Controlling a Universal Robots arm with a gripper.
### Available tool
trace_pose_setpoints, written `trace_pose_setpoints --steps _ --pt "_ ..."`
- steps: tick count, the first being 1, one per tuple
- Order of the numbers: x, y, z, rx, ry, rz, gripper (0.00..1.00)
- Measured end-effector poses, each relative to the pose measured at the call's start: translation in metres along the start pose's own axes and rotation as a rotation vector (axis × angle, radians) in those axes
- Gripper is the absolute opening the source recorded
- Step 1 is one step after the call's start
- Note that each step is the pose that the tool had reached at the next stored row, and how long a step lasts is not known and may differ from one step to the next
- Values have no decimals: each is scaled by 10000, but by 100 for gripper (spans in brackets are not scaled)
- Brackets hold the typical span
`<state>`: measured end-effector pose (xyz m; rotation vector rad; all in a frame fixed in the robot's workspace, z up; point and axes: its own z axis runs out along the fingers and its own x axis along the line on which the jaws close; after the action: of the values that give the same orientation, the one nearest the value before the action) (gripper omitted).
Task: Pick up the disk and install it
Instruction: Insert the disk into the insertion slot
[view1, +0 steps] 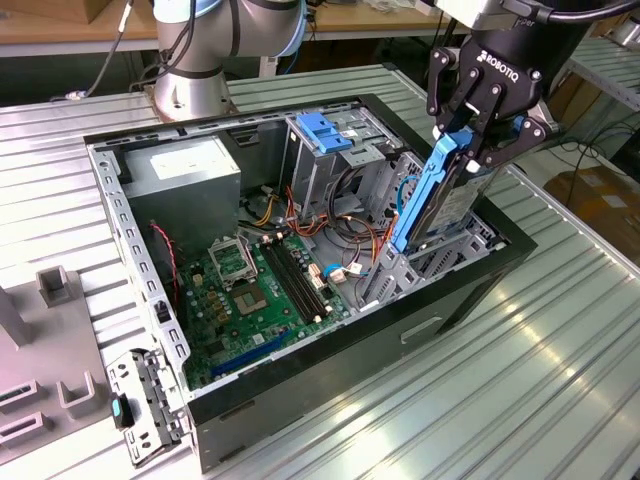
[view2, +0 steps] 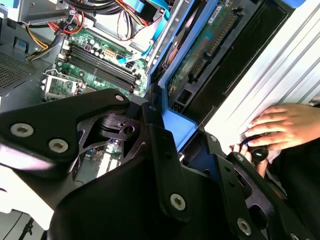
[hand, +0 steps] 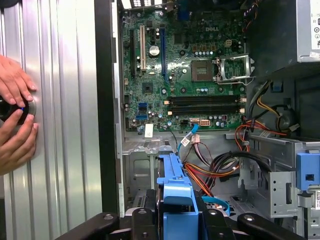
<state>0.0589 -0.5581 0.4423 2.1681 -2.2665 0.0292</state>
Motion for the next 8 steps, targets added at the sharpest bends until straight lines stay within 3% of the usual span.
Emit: trace_pose_setpoints --steps 8 --pt "0 0 1 2 -2 -111 37"
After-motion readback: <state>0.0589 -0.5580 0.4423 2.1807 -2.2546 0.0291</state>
